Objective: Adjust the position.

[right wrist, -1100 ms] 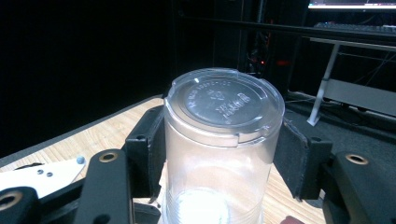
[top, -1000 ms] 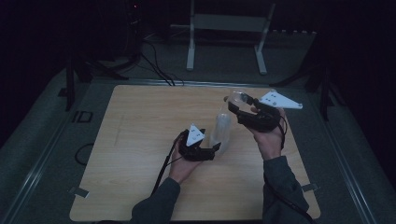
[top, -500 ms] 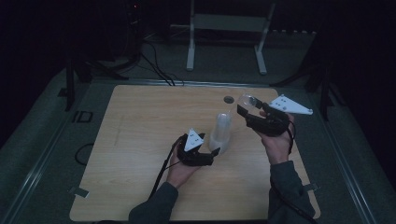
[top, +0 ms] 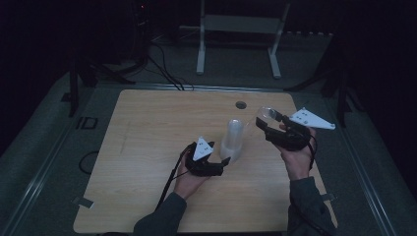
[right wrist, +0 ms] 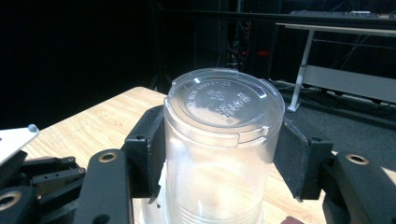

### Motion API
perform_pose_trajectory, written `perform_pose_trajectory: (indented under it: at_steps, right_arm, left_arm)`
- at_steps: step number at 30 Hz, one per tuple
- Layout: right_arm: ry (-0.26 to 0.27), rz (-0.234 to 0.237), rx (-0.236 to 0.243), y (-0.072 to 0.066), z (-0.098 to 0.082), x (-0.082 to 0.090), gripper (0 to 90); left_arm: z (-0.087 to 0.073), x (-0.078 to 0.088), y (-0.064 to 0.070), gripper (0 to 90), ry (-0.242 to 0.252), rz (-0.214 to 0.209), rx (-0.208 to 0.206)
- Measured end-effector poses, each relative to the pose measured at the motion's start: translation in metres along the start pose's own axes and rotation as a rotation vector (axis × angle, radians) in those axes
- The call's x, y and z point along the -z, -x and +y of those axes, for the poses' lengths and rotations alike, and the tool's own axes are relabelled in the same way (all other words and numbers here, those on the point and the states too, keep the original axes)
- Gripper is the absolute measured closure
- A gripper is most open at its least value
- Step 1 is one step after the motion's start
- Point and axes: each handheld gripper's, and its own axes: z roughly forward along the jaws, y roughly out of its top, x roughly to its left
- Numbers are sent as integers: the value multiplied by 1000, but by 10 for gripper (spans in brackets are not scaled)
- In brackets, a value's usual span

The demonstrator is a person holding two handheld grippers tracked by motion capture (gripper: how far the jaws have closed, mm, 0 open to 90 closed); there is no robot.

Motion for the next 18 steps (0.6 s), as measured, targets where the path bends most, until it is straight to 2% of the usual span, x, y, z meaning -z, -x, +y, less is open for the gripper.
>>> perform_pose_trajectory:
  at_steps: [12,18]
  right_arm:
    - [-20,-10,-27,0,-21,1,402]
    - [-35,-12,-55,0,-36,0,402]
  left_arm:
    - [4,6,3,203,21,-12,-2]
    - [3,6,5,202,23,-15,-6]
